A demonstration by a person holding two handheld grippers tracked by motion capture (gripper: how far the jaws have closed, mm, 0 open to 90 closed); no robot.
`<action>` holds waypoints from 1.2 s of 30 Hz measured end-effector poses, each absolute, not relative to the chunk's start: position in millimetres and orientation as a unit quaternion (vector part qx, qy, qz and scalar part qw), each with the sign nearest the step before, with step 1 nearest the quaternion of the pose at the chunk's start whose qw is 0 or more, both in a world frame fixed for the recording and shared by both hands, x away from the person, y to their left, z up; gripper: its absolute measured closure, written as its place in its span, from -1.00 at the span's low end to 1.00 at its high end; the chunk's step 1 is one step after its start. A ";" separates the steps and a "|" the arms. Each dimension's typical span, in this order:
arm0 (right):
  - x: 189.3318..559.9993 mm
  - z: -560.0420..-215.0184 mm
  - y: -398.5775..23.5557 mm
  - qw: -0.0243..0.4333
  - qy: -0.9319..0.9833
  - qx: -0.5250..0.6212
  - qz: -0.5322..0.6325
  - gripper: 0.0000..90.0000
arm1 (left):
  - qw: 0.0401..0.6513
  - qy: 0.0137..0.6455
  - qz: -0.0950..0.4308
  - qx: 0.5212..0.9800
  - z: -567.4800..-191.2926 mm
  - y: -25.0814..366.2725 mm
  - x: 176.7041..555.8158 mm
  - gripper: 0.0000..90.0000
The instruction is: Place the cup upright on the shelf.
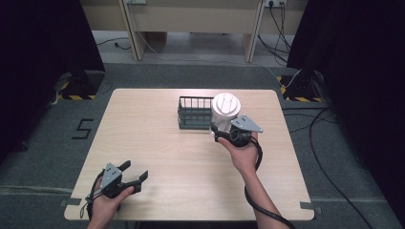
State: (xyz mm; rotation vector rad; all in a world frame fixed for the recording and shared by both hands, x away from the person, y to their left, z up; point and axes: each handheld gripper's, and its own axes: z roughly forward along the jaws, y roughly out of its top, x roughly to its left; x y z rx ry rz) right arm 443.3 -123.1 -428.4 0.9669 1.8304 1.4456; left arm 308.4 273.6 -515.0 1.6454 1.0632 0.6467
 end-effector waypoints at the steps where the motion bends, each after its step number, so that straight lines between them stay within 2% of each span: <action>1: 444.6 -427.5 -122.6 0.304 0.691 0.365 0.545 -0.59 | 0.513 0.442 0.269 0.684 -515.1 273.5 308.4 -0.63; 18: 469.9 -409.0 -115.4 0.312 0.686 0.372 0.542 -0.59 | 0.515 0.442 0.267 0.684 -515.1 273.5 308.4 -0.63; 36: 494.9 -403.8 -107.6 0.315 0.677 0.391 0.538 -0.59 | 0.516 0.441 0.267 0.684 -514.8 273.8 308.2 -0.63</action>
